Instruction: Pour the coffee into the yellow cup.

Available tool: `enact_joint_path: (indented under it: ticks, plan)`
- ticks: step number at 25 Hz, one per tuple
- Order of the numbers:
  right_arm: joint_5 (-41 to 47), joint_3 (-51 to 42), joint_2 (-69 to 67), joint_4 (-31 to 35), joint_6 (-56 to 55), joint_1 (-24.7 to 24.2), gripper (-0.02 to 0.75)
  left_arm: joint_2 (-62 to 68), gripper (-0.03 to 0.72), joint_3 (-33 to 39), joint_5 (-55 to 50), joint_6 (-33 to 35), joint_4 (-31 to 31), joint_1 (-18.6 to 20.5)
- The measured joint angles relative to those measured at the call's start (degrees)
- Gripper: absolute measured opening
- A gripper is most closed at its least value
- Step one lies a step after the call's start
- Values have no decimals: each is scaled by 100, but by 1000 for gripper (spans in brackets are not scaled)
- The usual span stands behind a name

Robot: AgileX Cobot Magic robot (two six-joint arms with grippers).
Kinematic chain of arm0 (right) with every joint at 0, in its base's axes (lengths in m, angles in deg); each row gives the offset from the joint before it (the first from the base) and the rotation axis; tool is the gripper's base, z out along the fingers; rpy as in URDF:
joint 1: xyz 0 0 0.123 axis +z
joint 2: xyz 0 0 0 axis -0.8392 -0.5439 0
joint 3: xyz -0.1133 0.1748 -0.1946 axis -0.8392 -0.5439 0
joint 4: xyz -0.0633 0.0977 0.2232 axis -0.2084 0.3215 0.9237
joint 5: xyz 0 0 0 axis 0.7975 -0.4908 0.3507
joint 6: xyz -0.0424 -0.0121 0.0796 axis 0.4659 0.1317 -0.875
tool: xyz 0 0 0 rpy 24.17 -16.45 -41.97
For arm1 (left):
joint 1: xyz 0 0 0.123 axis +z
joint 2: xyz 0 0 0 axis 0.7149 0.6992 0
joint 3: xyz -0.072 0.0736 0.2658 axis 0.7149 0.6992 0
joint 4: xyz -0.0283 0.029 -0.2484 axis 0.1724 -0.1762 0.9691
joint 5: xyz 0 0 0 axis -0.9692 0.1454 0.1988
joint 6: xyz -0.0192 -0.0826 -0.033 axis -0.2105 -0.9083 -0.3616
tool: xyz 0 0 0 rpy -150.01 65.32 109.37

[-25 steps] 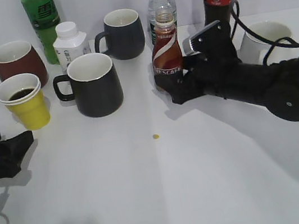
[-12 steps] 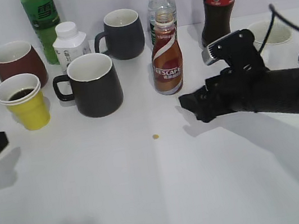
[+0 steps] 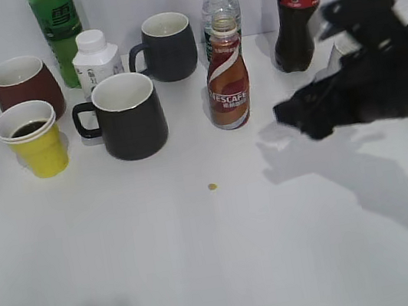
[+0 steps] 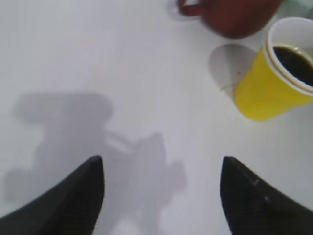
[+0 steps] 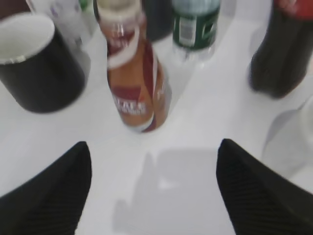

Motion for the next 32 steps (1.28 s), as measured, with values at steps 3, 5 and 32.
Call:
enact_joint_path:
  ticks: [3, 5, 32]
  plan:
    - [155, 0, 505, -446, -697, 0, 594, -328, 563, -623, -1656, 47, 103, -320]
    - [191, 0, 801, -785, -1047, 0, 594, -545, 563, -948, -2769, 366, 145, -564]
    - [7626, -84, 5356, 5901, 5511, 6, 593, -4408, 563, -525, -4837, 3937, 1820, -1058]
